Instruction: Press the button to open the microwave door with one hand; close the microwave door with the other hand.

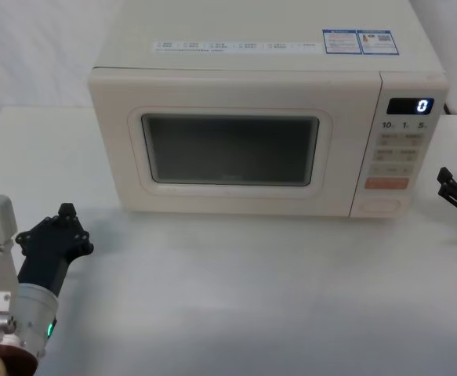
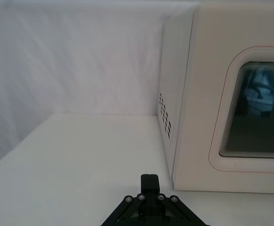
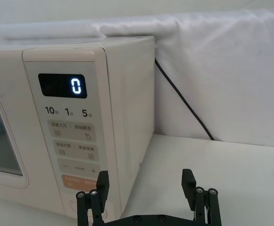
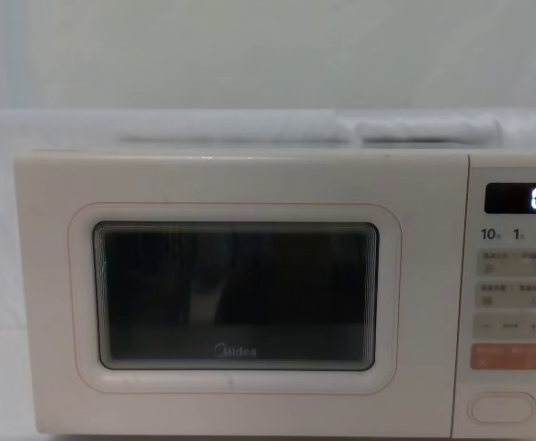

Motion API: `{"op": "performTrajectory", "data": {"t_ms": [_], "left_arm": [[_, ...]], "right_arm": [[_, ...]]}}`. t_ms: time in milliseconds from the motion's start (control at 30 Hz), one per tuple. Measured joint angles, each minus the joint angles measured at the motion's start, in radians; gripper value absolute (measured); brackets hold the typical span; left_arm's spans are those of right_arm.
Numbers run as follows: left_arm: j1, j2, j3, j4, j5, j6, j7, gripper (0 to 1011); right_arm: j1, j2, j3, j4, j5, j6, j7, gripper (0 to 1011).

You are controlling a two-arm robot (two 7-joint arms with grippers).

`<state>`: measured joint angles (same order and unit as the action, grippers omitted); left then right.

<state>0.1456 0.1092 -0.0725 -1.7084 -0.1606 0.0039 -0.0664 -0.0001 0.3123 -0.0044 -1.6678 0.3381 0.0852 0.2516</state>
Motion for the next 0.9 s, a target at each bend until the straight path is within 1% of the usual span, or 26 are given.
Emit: {"op": "performTrajectory", "data": {"t_ms": [33,133,900], "left_arm": [[0.000,0.000,0.000,0.000,0.000,0.000,0.000,0],[-0.011,-0.010,-0.003,0.009,-0.021,0.026,-0.011,0],[-0.006,-0.005,-0.001,0.005,-0.011,0.014,-0.006,0]], "right_arm": [[0.000,0.000,0.000,0.000,0.000,0.000,0.000,1002],[0.000,0.000,0.000,0.000,0.000,0.000,0.000,1002],[0.000,0.000,0.000,0.000,0.000,0.000,0.000,1002]]}}
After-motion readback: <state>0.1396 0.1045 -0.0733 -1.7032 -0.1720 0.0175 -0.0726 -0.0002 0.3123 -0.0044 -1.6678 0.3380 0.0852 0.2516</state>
